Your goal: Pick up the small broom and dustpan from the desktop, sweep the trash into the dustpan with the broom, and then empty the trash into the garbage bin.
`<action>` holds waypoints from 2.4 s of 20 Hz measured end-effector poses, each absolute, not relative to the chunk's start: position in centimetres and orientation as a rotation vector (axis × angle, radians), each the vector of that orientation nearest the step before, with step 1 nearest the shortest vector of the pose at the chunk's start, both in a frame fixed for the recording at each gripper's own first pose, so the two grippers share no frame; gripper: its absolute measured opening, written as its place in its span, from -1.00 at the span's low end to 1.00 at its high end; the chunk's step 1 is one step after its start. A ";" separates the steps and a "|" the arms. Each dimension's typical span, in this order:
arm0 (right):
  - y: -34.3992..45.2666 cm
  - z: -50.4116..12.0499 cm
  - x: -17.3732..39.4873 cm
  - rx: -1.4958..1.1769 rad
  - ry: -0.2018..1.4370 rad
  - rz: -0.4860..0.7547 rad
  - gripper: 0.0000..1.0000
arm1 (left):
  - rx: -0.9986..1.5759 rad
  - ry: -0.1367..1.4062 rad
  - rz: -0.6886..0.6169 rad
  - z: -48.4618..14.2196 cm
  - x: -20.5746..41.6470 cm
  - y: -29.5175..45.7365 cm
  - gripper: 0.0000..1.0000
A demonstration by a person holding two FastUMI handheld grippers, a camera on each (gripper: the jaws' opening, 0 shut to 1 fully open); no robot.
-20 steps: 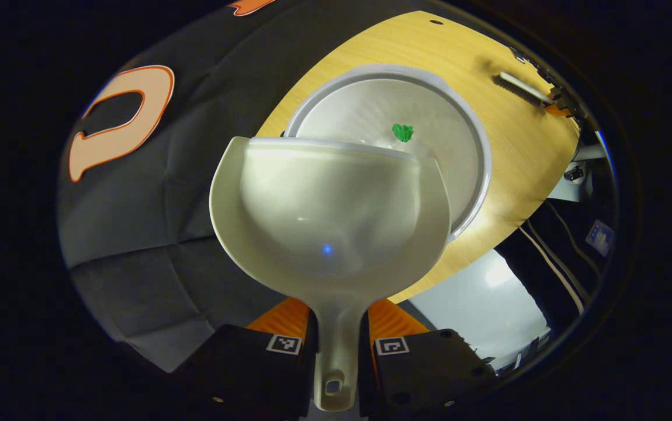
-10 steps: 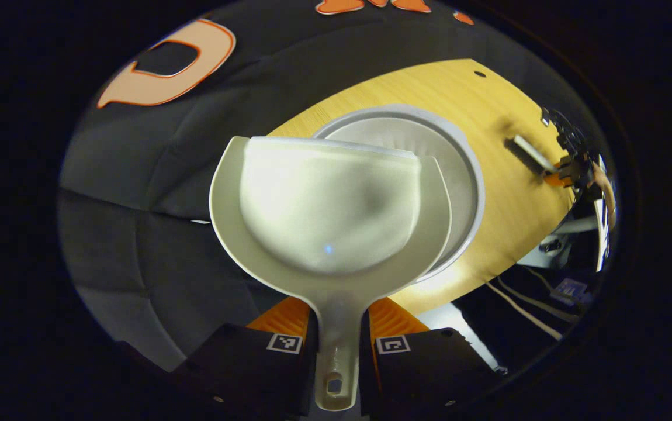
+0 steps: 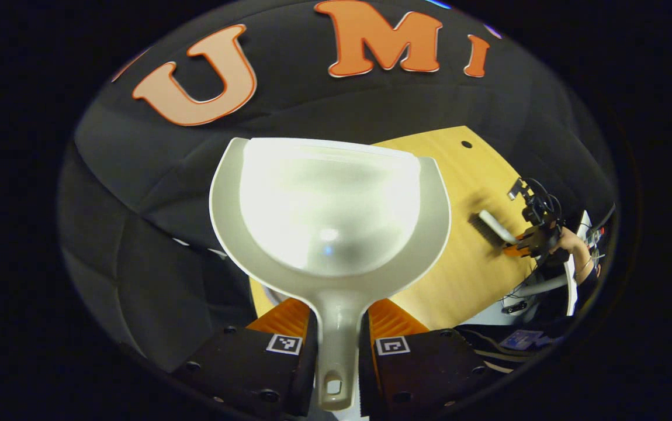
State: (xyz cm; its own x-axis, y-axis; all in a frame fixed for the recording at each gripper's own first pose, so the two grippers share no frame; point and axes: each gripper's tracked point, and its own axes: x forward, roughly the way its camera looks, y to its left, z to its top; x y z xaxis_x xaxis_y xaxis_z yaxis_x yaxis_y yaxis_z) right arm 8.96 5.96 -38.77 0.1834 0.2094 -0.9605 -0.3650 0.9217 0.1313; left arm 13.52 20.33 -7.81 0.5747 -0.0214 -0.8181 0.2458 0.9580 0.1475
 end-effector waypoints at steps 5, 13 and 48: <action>6.3 -39.4 8.6 -0.117 1.297 0.397 -0.65 | 0.163 0.929 -0.349 -10.2 11.8 10.3 -0.37; 6.4 -39.5 8.4 -0.092 1.285 0.363 -0.65 | -0.025 1.007 -0.403 -19.3 11.1 1.9 -0.36; 5.5 -41.5 7.1 -0.052 1.256 0.282 0.21 | -0.151 1.213 -0.058 -37.0 15.1 0.9 1.00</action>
State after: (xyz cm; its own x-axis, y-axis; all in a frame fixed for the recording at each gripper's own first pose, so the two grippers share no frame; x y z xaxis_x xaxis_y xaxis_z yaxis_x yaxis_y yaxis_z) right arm 7.06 5.48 -41.48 0.2804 0.1820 -0.9425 -0.2383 0.9643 0.1153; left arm 15.05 0.91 -37.01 0.3502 -0.1251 -0.9283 -0.0361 0.9885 -0.1469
